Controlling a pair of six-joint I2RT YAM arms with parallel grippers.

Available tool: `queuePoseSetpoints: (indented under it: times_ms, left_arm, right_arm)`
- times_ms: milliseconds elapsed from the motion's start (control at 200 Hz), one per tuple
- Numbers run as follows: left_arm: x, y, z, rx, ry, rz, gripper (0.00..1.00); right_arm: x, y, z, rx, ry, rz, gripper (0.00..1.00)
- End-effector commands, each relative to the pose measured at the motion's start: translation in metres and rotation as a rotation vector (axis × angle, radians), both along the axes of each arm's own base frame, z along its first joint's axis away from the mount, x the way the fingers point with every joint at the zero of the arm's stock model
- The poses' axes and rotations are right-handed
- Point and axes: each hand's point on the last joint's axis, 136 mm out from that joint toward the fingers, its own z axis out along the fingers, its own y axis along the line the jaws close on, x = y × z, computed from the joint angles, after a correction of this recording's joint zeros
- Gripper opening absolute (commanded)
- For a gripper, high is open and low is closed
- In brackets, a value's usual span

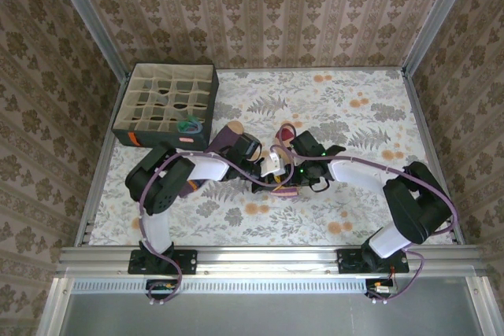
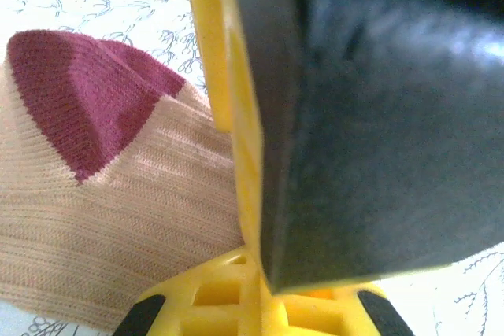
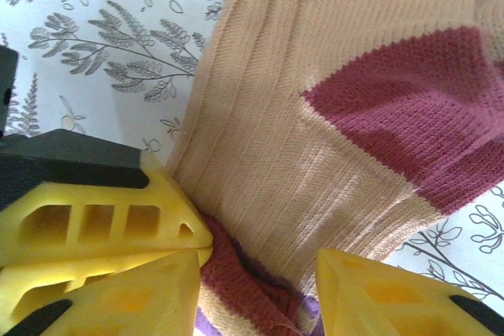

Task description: Roll the socks

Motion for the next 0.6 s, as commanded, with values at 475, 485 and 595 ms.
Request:
queuePoseSetpoints:
  times_ms: [475, 485, 595]
  left_arm:
    - [-0.004, 0.022, -0.05, 0.223, 0.112, 0.09, 0.03]
    - [-0.004, 0.023, -0.051, 0.225, 0.115, 0.09, 0.03]
    - [-0.004, 0.024, -0.052, 0.235, 0.117, 0.096, 0.03]
  right_arm:
    - [-0.004, -0.032, -0.005, -0.091, -0.056, -0.147, 0.34]
    - [-0.004, -0.032, -0.003, -0.087, -0.062, -0.15, 0.35]
    - [-0.001, -0.035, 0.02, -0.036, -0.134, -0.199, 0.35]
